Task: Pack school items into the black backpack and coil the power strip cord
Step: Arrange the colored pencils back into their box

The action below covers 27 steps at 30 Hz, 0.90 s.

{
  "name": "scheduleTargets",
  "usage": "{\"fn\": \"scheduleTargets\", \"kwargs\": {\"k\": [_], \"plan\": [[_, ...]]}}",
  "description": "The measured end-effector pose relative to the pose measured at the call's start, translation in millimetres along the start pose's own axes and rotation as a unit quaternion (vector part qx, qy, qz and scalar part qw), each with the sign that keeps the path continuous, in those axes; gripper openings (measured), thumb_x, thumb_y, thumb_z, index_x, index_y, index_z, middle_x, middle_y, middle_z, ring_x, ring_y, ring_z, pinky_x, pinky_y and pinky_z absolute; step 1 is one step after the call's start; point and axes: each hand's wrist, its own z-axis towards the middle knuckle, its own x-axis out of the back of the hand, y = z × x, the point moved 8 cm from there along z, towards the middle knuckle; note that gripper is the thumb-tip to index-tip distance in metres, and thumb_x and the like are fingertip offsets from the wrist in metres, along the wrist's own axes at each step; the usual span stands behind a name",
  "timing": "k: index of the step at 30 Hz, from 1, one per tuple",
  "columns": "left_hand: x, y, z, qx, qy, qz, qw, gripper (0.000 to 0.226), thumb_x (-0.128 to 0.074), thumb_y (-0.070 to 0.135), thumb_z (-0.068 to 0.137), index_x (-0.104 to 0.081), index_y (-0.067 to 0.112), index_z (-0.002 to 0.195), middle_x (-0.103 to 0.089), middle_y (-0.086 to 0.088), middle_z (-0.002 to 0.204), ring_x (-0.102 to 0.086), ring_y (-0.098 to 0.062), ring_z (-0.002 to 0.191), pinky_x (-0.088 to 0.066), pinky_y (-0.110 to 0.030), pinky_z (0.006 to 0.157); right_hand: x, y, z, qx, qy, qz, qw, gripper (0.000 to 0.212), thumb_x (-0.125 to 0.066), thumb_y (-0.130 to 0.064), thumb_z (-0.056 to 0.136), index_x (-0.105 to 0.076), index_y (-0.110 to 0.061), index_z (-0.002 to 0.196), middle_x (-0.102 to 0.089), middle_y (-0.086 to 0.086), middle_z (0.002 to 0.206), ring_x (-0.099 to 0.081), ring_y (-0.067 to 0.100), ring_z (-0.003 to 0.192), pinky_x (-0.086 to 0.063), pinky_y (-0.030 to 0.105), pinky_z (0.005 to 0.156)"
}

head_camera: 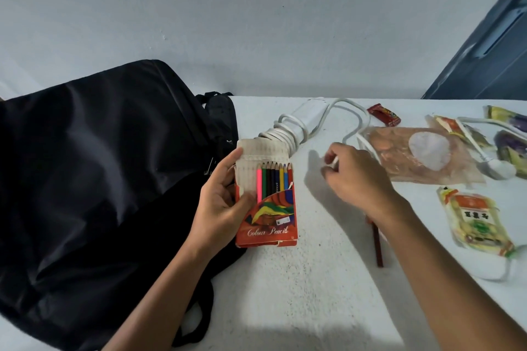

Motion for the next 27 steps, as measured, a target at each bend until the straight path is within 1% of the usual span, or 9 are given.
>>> {"fn": "scheduleTargets", "kwargs": {"k": [2,3,6,10,12,14,18,23,27], "plan": [[-0.1,0.5,-0.3,0.0,0.001,0.002,1.0,0.062,-0.054,-0.011,0.089,-0.037,0.018,0.141,-0.063,-0.001,0.121,-0.068,-0.016,0.103,-0.056,-0.021,0.067,5.4,21.2,-0.3,-0.034,-0.002,-0.134,0.99,0.017,-0.057,-0.021,0.091,-0.057,-0.016,0.107,-0.066,0.003,0.095,-0.059,0.023,0.081,-0.044,0.03,0.067],[0.2,0.4,-0.1,0.0,0.002,0.004,1.0,0.062,-0.054,-0.011,0.089,-0.037,0.019,0.141,-0.063,0.0,0.122,-0.068,-0.016,0.103,-0.056,-0.021,0.067,7.4,27.5,-0.4,-0.043,-0.003,-0.17,0.984,0.019,-0.056,-0.019,0.091,-0.057,-0.015,0.11,-0.066,0.005,0.097,-0.061,0.027,0.085,-0.044,0.031,0.068],[0.3,0.8,-0.2,0.004,0.005,0.007,1.0,0.062,-0.055,-0.009,0.089,-0.037,0.02,0.141,-0.063,0.002,0.121,-0.068,-0.016,0.103,-0.057,-0.022,0.067,8.1,35.8,-0.7,-0.054,-0.02,-0.238,0.97,0.019,-0.051,-0.012,0.091,-0.056,-0.014,0.109,-0.065,0.008,0.098,-0.062,0.03,0.091,-0.04,0.031,0.065],[0.6,-0.8,-0.7,0.008,0.007,0.007,1.0,0.061,-0.055,-0.01,0.089,-0.039,0.023,0.139,-0.064,0.002,0.118,-0.069,-0.015,0.101,-0.057,-0.023,0.067,6.6,35.9,-2.7,-0.049,-0.046,-0.283,0.957,0.018,-0.048,-0.009,0.09,-0.057,-0.014,0.105,-0.065,0.006,0.097,-0.061,0.028,0.094,-0.037,0.03,0.065],[0.6,-1.4,-0.7,0.01,0.006,0.008,1.0,0.062,-0.055,-0.01,0.089,-0.039,0.023,0.139,-0.064,0.001,0.117,-0.069,-0.016,0.101,-0.057,-0.023,0.067,5.2,37.2,-4.0,-0.049,-0.064,-0.29,0.954,0.018,-0.047,-0.009,0.09,-0.056,-0.015,0.104,-0.065,0.004,0.096,-0.06,0.027,0.092,-0.037,0.031,0.066],[0.4,-1.2,-0.7,0.011,0.004,0.006,1.0,0.062,-0.056,-0.009,0.089,-0.039,0.022,0.14,-0.063,0.001,0.12,-0.068,-0.016,0.102,-0.057,-0.023,0.067,2.9,39.2,-4.7,-0.05,-0.085,-0.291,0.952,0.018,-0.046,-0.008,0.091,-0.056,-0.015,0.104,-0.062,0.003,0.092,-0.056,0.025,0.082,-0.037,0.031,0.065],[-0.9,0.4,-1.0,0.01,0.001,0.004,1.0,0.062,-0.056,-0.007,0.089,-0.038,0.022,0.14,-0.062,0.001,0.12,-0.068,-0.014,0.102,-0.057,-0.021,0.065,4.5,39.5,-3.3,-0.047,-0.086,-0.262,0.96,0.023,-0.043,-0.004,0.091,-0.052,-0.014,0.109,-0.047,-0.002,0.073,-0.047,0.023,0.076,-0.038,0.032,0.065],[-0.2,-1.1,-1.4,0.009,0.001,0.009,1.0,0.062,-0.056,-0.008,0.089,-0.038,0.021,0.141,-0.063,0.001,0.12,-0.068,-0.016,0.102,-0.057,-0.022,0.066,3.0,34.6,-5.7,-0.062,-0.074,-0.221,0.971,0.023,-0.043,-0.003,0.09,-0.049,-0.011,0.111,-0.057,0.007,0.091,-0.056,0.028,0.089,-0.038,0.033,0.067],[-0.4,-1.0,-1.3,0.008,-0.002,0.003,1.0,0.063,-0.056,-0.008,0.089,-0.037,0.02,0.142,-0.062,0.001,0.121,-0.068,-0.017,0.102,-0.057,-0.022,0.066,-0.9,29.3,-2.4,-0.049,-0.051,-0.161,0.984,0.027,-0.051,-0.005,0.088,-0.051,-0.012,0.114,-0.058,0.005,0.091,-0.055,0.027,0.083,-0.041,0.032,0.068]]}}
